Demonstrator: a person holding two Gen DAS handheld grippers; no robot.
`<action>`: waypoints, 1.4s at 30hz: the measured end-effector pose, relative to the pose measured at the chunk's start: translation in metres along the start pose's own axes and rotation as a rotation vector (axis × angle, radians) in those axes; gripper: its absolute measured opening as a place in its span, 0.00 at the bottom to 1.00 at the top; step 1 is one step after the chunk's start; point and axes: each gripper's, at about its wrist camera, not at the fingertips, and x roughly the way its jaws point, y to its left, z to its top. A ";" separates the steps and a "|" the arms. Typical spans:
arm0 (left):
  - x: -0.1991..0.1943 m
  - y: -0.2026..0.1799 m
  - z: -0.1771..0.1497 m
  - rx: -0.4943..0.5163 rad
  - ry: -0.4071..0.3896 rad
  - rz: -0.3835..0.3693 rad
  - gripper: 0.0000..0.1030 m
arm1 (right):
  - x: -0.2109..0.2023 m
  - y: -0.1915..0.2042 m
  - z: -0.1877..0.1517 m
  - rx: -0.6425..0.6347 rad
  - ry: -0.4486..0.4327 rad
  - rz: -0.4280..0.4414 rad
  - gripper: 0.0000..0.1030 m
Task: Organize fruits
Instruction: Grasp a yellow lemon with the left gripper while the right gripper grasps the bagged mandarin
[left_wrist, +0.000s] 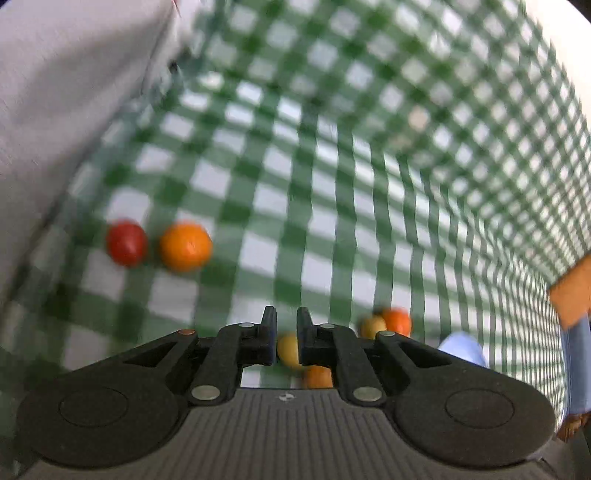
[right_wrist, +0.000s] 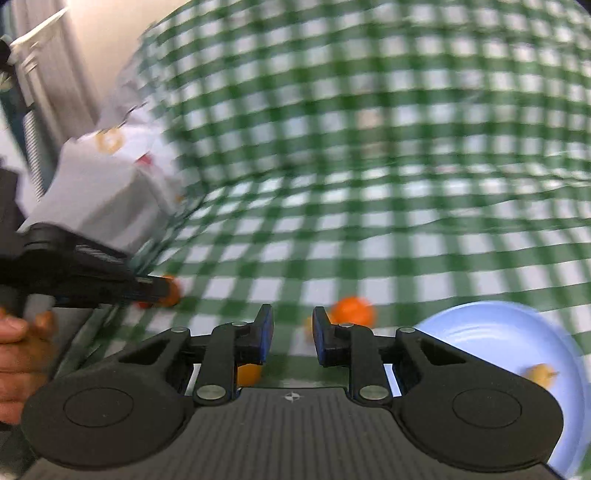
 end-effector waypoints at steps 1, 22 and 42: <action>0.004 -0.001 -0.002 -0.001 0.013 0.005 0.11 | 0.007 0.005 -0.003 -0.006 0.022 0.002 0.32; 0.036 -0.015 -0.017 -0.013 0.088 0.031 0.26 | 0.050 0.034 -0.014 -0.086 0.159 -0.034 0.37; 0.037 -0.027 -0.016 0.061 0.042 0.115 0.15 | 0.037 0.012 -0.017 -0.067 0.196 -0.072 0.38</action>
